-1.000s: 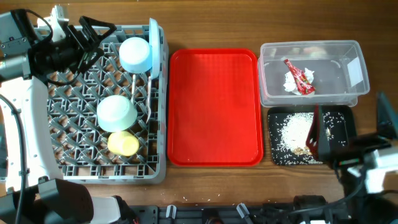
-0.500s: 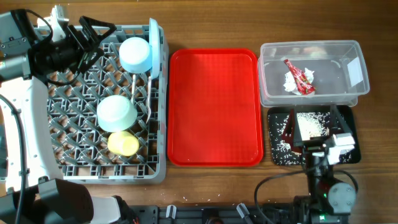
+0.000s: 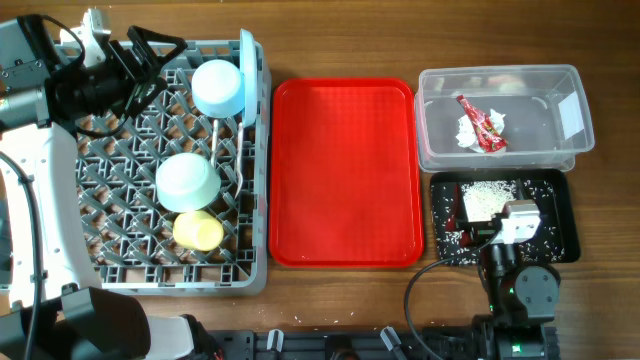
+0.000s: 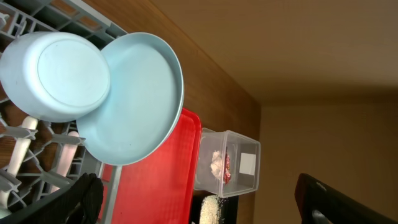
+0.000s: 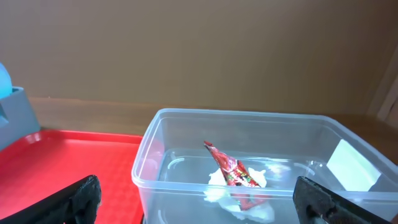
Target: Sort waste into correct bins and load items into the dishwasher rack
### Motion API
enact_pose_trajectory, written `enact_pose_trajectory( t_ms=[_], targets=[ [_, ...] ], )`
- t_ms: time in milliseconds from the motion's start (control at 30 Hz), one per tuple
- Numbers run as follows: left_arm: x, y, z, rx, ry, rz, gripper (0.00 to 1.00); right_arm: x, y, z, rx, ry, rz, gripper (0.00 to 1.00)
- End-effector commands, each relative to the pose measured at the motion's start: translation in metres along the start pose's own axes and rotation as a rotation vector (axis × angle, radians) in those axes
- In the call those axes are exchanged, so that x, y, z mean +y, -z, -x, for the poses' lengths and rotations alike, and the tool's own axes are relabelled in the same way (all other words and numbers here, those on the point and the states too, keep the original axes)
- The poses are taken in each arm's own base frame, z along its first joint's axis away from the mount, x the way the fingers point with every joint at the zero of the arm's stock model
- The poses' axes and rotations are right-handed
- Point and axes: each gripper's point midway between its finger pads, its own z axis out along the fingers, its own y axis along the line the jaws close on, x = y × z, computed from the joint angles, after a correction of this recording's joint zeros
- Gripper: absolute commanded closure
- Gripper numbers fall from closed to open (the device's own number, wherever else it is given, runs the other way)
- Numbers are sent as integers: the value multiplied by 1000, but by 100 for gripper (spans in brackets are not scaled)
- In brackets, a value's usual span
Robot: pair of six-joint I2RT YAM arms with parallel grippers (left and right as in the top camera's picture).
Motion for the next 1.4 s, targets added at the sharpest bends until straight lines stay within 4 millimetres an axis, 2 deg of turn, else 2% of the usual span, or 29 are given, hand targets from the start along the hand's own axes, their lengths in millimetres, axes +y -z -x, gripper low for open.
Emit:
enact_pose_trajectory(
  t_ms=[0, 567, 600, 633, 700, 767, 867, 933, 967, 1000, 1033, 1067, 1167, 1233, 1267, 1367],
  targets=[
    [-2, 1, 2, -5, -27, -1, 0, 3, 1, 3, -13, 24, 16, 0],
    [1, 0, 1, -7, -23, 12, 0, 3, 1, 3, -13, 24, 15, 0],
    [-2, 5, 1, -23, -34, 19, 0, 3, 1, 3, -13, 24, 16, 0],
    [-8, 14, 1, -57, -57, 38, 0, 3, 1, 3, -13, 24, 16, 0],
    [-33, 48, -2, -180, -148, 79, 0, 3, 1, 3, -13, 24, 16, 0],
    [-73, 93, -21, -318, -267, 80, 0, 3, 1, 3, -13, 24, 16, 0],
    [-131, 157, -72, -506, -445, 34, 0, 3, 1, 3, -13, 24, 16, 0],
    [-154, 183, -104, -561, -522, -20, 0, 3, 1, 3, -13, 24, 16, 0],
    [-166, 199, -130, -581, -591, -60, 0, 3, 1, 3, -13, 24, 16, 0],
    [-168, 209, -146, -592, -636, -71, 0, 3, 1, 3, -13, 24, 15, 0],
    [-161, 221, -171, -606, -654, -68, 0, 3, 1, 3, -13, 24, 16, 0],
    [-149, 226, -184, -610, -646, -52, 0, 3, 1, 3, -13, 24, 16, 0],
    [-108, 225, -211, -611, -615, 2, 0, 3, 1, 3, -13, 24, 16, 0],
    [-79, 216, -222, -611, -599, 33, 0, 3, 1, 3, -13, 24, 16, 0],
    [-56, 205, -227, -606, -583, 62, 0, 3, 1, 3, -13, 24, 16, 0],
    [-19, 178, -226, -620, -574, 84, 0, 3, 1, 3, -13, 24, 16, 0]
  ],
)
